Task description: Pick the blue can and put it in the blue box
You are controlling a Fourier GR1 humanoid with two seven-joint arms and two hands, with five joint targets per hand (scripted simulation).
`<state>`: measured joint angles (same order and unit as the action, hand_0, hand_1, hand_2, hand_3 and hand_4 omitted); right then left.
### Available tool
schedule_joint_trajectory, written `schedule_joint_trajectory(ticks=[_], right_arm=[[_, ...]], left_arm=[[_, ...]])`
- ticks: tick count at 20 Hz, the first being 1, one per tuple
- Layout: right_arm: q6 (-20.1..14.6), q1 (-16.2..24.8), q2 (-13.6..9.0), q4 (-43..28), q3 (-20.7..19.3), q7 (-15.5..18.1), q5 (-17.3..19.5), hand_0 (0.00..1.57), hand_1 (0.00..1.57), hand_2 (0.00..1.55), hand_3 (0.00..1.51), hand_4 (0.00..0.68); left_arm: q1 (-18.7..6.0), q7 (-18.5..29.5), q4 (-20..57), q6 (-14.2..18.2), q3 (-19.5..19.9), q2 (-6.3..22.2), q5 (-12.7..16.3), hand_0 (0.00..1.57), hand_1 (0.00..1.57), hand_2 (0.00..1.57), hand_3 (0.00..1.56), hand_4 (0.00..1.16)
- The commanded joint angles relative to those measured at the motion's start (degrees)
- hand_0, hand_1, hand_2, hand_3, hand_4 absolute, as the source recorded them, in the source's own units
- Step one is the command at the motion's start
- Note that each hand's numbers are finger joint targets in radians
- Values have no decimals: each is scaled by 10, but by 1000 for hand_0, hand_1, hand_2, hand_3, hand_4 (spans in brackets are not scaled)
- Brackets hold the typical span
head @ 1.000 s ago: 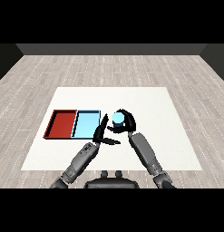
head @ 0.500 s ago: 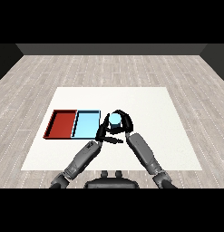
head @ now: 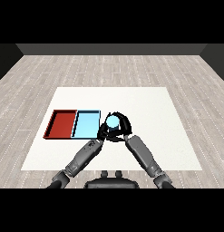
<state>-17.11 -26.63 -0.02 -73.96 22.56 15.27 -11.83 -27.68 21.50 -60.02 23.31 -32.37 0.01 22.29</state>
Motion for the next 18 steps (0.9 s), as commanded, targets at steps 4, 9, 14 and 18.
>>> schedule_joint_trajectory(ticks=[4,9,14,18], right_arm=[[-36,-32,0,2,36,-18,-22,1442,1442,1459,1369,518],[-28,-28,0,41,40,29,-19,1439,1439,1448,1355,521],[5,-21,-2,26,24,5,-13,1443,1443,1447,1360,483],[-55,-33,0,15,65,14,-29,1453,1453,1455,1365,498]], left_arm=[[-54,39,61,25,-42,0,64,0,0,0,0,0],[-67,37,73,10,-22,0,60,0,0,0,0,0],[-58,42,51,35,-60,0,69,0,0,0,0,0],[-70,41,92,72,-52,1,94,0,0,0,0,605]])
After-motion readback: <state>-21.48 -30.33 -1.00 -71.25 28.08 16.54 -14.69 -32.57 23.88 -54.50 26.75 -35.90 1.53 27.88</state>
